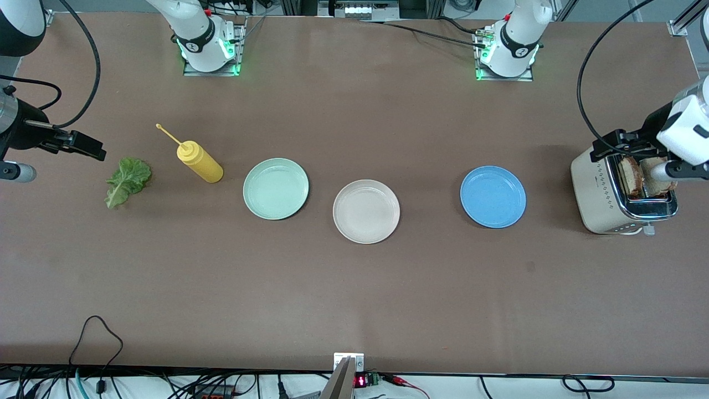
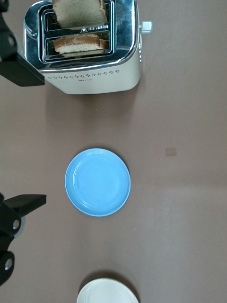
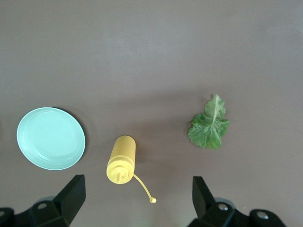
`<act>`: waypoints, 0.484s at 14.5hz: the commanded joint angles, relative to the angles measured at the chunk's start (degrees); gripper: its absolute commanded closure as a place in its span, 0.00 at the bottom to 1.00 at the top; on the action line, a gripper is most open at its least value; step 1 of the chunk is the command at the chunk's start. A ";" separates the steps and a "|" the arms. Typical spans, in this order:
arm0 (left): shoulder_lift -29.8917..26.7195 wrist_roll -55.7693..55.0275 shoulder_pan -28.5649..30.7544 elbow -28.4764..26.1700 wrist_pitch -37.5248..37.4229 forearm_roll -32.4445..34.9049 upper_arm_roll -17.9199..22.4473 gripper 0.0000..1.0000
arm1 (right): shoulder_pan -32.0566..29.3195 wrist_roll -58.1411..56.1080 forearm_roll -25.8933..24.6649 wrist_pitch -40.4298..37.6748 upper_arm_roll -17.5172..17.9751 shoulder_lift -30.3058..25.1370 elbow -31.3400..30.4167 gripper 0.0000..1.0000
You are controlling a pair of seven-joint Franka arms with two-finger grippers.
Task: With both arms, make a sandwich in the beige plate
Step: 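Reach the left gripper into the toaster and grasp a bread slice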
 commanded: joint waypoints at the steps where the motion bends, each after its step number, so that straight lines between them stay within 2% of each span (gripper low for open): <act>1: 4.77 0.24 4.93 3.40 0.28 1.30 0.14 0.00 | 0.31 0.50 0.99 0.34 -0.44 -0.31 -0.33 0.00; 3: 9.87 1.98 11.08 7.09 0.20 0.95 0.05 0.00 | 0.23 0.59 0.99 0.43 -0.44 -0.31 -0.33 0.00; 4: 11.46 4.26 12.85 7.28 0.20 0.78 0.05 0.00 | 0.23 0.59 0.99 0.35 -0.44 -0.31 -0.33 0.00; 7: 15.24 9.63 15.06 7.37 0.55 1.12 0.14 0.00 | 0.23 0.50 1.07 0.34 -0.44 -0.31 -0.33 0.00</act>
